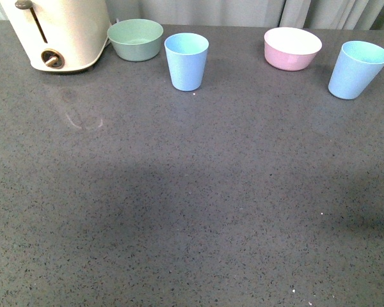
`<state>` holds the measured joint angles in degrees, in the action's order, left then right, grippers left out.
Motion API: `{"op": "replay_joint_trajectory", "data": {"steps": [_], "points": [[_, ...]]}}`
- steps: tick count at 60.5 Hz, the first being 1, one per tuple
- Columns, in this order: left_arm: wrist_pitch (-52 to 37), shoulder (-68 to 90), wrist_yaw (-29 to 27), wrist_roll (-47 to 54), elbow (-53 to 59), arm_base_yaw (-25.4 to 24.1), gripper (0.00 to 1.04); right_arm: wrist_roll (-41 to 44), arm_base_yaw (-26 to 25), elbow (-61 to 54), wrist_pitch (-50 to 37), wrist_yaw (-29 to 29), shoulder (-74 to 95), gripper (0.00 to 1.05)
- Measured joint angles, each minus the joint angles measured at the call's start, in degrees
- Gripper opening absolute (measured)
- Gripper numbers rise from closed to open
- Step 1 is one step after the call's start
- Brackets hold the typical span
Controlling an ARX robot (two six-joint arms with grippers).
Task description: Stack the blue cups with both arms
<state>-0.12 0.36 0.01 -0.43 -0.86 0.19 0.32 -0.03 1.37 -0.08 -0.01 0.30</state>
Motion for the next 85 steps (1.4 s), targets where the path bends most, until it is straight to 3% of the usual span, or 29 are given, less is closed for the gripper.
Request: {"op": "replay_joint_trajectory", "data": {"steps": [29, 34, 38, 56, 67, 85], "points": [[0.5, 0.3, 0.1, -0.1, -0.1, 0.0, 0.96, 0.0, 0.0, 0.0, 0.0, 0.0, 0.0, 0.96], [15.4, 9.9, 0.2, -2.8, -6.8, 1.5, 0.96, 0.0, 0.0, 0.0, 0.0, 0.0, 0.0, 0.96], [19.9, 20.0, 0.2, -4.2, -11.6, 3.3, 0.96, 0.0, 0.0, 0.0, 0.0, 0.0, 0.0, 0.96], [3.1, 55.5, 0.2, -4.7, -27.9, 7.5, 0.96, 0.0, 0.0, 0.0, 0.0, 0.0, 0.0, 0.96], [2.8, 76.8, 1.2, -5.1, -43.5, 10.6, 0.96, 0.0, 0.0, 0.0, 0.0, 0.0, 0.0, 0.96], [7.8, 103.7, -2.2, -7.5, -70.6, 16.2, 0.96, 0.0, 0.0, 0.0, 0.0, 0.0, 0.0, 0.96]]}}
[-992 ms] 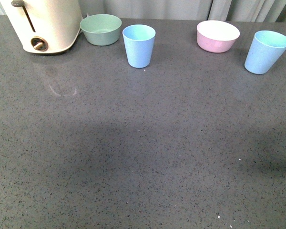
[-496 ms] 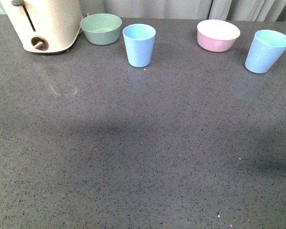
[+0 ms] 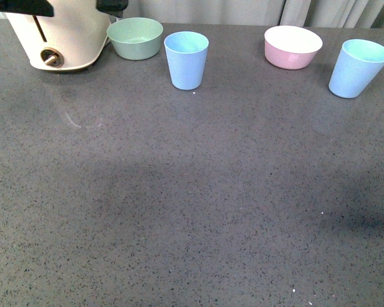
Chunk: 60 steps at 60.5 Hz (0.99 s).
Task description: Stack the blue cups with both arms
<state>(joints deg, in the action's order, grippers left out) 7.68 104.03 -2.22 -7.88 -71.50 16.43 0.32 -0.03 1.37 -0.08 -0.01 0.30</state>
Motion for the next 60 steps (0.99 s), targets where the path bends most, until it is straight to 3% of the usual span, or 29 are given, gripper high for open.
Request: {"op": "replay_joint_trajectory", "data": {"steps": [17, 29, 60], "points": [[9.0, 16.7, -2.6, -3.2, -21.1, 5.0, 0.96, 0.0, 0.0, 0.0, 0.0, 0.0, 0.0, 0.96], [17.2, 26.5, -5.7, -8.1, -35.5, 6.0, 0.96, 0.0, 0.0, 0.0, 0.0, 0.0, 0.0, 0.96], [25.9, 38.8, -9.0, -11.4, -53.1, 6.2, 0.96, 0.0, 0.0, 0.0, 0.0, 0.0, 0.0, 0.96]]}}
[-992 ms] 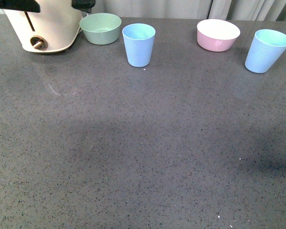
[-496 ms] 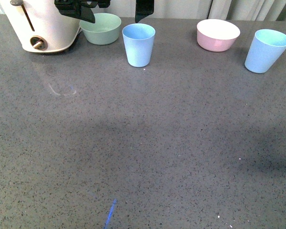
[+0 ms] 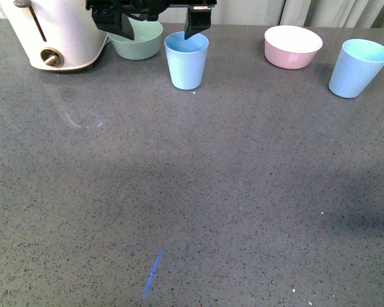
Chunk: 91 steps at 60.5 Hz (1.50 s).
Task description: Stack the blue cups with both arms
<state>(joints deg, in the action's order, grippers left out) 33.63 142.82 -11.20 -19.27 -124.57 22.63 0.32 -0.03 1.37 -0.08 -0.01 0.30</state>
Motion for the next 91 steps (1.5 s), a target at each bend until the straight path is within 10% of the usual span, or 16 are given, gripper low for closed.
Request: {"op": "replay_joint_trajectory", "data": {"steps": [24, 59, 91], "points": [[4.7, 6.6, -0.9, -1.7, -9.2, 0.9, 0.95, 0.0, 0.0, 0.0, 0.0, 0.0, 0.0, 0.96], [9.8, 10.7, -1.5, -4.6, -15.6, 1.9, 0.02, 0.0, 0.0, 0.0, 0.0, 0.0, 0.0, 0.96], [-3.7, -16.4, -3.2, -13.3, 25.4, 9.9, 0.02, 0.0, 0.0, 0.0, 0.0, 0.0, 0.0, 0.96]]}}
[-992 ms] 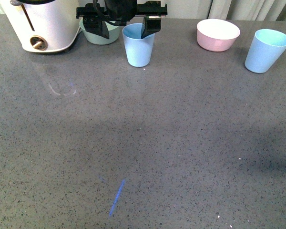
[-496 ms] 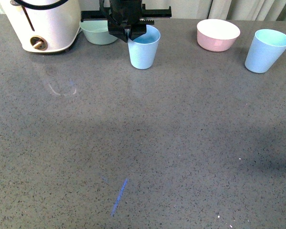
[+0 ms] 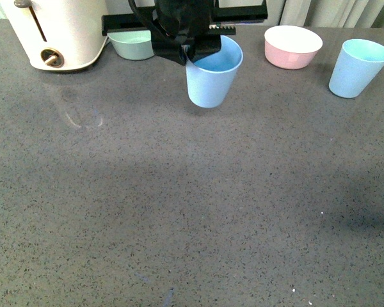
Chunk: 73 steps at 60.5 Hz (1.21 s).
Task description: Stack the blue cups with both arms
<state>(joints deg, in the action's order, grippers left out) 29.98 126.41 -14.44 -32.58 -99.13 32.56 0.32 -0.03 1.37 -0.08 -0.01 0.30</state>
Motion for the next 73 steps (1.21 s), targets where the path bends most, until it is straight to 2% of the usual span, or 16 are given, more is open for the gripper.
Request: {"op": "replay_joint_trajectory", "data": {"steps": [8, 17, 43, 68, 73], "points": [[-1.1, -2.4, 1.2, -2.6, 5.9, 2.4, 0.02, 0.0, 0.0, 0.0, 0.0, 0.0, 0.0, 0.96], [-1.8, -2.4, 2.6, -3.7, 7.5, 4.1, 0.02, 0.0, 0.0, 0.0, 0.0, 0.0, 0.0, 0.96], [-0.2, 1.9, 5.5, -7.1, 1.8, 7.4, 0.02, 0.0, 0.0, 0.0, 0.0, 0.0, 0.0, 0.96], [-1.3, 3.3, 6.4, -7.5, 2.1, 7.8, 0.02, 0.0, 0.0, 0.0, 0.0, 0.0, 0.0, 0.96], [-1.5, 3.3, 6.4, -7.6, 3.0, 8.0, 0.12, 0.0, 0.0, 0.0, 0.0, 0.0, 0.0, 0.96]]}}
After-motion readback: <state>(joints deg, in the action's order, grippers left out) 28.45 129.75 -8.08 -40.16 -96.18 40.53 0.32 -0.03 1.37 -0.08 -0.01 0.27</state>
